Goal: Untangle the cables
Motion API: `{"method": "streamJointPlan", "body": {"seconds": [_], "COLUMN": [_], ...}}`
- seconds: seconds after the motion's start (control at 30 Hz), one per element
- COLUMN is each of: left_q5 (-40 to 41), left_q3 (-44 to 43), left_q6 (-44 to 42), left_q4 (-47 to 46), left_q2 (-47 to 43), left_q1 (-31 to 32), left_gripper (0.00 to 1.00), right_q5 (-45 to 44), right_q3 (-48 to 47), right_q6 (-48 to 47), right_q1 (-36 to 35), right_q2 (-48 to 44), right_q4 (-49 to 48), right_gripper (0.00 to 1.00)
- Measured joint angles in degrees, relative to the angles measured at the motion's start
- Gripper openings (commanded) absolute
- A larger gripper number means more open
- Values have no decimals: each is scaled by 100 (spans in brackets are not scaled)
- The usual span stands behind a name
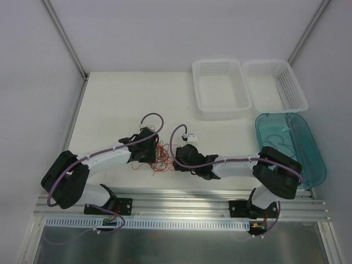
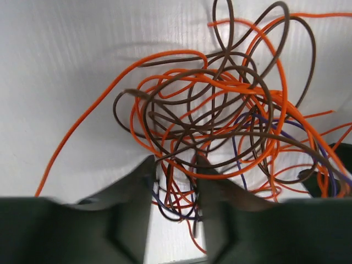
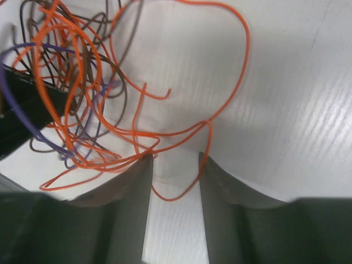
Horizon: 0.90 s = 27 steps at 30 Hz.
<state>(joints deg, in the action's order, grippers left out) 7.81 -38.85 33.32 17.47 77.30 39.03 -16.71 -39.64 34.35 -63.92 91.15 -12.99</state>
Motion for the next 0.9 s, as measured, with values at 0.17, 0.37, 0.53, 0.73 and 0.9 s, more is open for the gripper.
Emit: {"method": "streamJointPlan", "body": {"seconds": [0.17, 0.37, 0.53, 0.73, 0.9], "left_q5": [155, 481, 614, 713, 933], "left_q3": [227, 428, 743, 1134, 1294], "left_q6": [181, 339, 387, 498, 619], "left_q4": [-214, -282, -354, -343, -212], "left_q2": [28, -267, -708, -1320, -1808], "left_q1": [0, -68, -509, -990, -1349], "left_gripper": [3, 0, 0, 0, 0], "right_q5": [-273, -1169, -2146, -2817, -3005], "right_q3": [92, 236, 236, 208, -264], "right_q6": [-50, -313, -555, -997, -1631], "right_q1": [-9, 15, 271, 1283, 2356], "right_q2": [-111, -1080, -2363, -4063, -5337], "right_q4": [341, 1600, 2883, 4323, 5064], "right_gripper": [1, 1, 1, 1, 1]}}
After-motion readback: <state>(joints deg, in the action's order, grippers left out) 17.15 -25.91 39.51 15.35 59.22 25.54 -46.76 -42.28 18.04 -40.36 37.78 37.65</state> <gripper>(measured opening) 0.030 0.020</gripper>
